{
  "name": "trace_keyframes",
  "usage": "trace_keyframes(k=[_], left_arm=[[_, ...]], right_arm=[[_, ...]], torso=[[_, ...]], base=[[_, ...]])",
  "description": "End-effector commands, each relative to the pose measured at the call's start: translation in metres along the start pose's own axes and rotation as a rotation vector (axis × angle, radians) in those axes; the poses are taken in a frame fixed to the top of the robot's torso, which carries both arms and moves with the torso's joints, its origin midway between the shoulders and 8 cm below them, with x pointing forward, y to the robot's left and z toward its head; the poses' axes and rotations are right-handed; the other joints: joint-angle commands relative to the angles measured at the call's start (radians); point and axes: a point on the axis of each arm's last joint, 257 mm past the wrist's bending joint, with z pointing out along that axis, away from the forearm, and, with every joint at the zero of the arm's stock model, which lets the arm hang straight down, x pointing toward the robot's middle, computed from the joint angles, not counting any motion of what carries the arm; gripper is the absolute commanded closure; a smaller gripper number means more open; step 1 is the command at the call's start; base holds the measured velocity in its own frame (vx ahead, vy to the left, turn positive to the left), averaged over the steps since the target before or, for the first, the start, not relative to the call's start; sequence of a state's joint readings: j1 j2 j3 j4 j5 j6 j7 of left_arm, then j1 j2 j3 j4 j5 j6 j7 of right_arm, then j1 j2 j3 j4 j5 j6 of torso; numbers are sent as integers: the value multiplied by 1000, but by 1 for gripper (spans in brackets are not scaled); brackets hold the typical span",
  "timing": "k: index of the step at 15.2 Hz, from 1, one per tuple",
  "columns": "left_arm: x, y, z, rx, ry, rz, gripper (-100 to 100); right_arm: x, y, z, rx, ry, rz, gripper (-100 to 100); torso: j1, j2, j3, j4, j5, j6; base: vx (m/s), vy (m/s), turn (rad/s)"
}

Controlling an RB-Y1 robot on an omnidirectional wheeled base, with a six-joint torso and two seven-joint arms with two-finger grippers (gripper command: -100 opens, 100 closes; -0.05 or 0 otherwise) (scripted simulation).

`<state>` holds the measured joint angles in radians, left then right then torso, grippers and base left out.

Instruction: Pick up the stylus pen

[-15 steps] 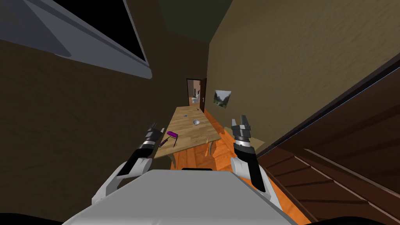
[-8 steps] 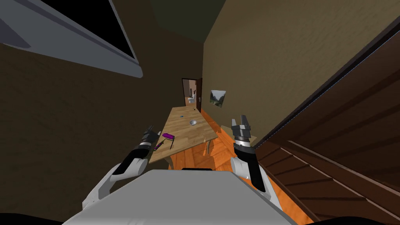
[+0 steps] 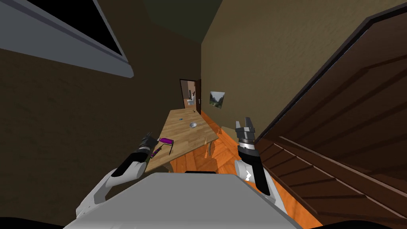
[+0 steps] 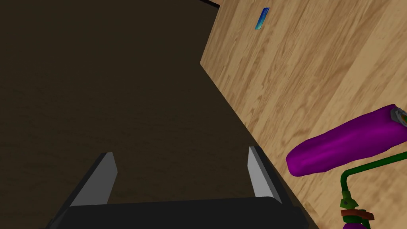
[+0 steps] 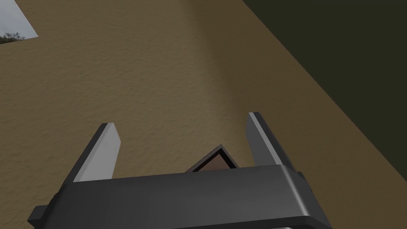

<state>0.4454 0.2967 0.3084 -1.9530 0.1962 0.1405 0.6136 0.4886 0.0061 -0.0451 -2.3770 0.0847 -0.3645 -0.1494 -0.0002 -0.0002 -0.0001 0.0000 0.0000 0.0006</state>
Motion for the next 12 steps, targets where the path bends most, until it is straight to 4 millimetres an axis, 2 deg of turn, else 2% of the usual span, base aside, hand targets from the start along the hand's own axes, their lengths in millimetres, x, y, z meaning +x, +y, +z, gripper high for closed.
trace_keyframes(k=[1, 2, 4, 5, 7, 8, 10, 11, 12], left_arm=[[-13, 8, 1, -33, -36, -18, -100], [-37, 9, 1, -47, -88, -63, -100], [-42, 17, 0, -78, -112, -66, -100], [-65, 18, -2, -86, -163, -115, -100], [-71, 28, -4, -121, -191, -119, -100], [-93, 29, -8, -125, -243, -171, -100], [-99, 38, -11, -160, -272, -176, -100], [-120, 39, -16, -162, -325, -230, -100], [-122, 43, -17, -173, -335, -234, -100]], right_arm=[[0, 0, 0, 0, 0, 0, 0], [0, 0, 0, 0, 0, 0, 0], [0, 0, 0, 0, 0, 0, 0], [0, 0, 0, 0, 0, 0, 0], [0, 0, 0, 0, 0, 0, 0], [0, 0, 0, 0, 0, 0, 0], [0, 0, 0, 0, 0, 0, 0], [0, 0, 0, 0, 0, 0, 0], [0, 0, 0, 0, 0, 0, 0]], torso=[[0, 0, 0, 0, 0, 0], [0, 0, 0, 0, 0, -1], [0, 0, 0, 0, 0, 0], [0, 0, 0, 0, 0, -1], [0, 0, 0, 0, 0, 0], [0, 0, 0, 0, 0, -1], [0, 0, 0, 0, 0, 0], [0, 0, 0, 0, 0, -1], [0, 0, 0, 0, 0, 0]], base=[[0, 0, -113], [0, -5, -195], [0, -2, -155], [1, -7, -241], [0, -2, -167], [1, -5, -214], [0, -2, -144], [1, -7, -242], [0, -4, -228]])
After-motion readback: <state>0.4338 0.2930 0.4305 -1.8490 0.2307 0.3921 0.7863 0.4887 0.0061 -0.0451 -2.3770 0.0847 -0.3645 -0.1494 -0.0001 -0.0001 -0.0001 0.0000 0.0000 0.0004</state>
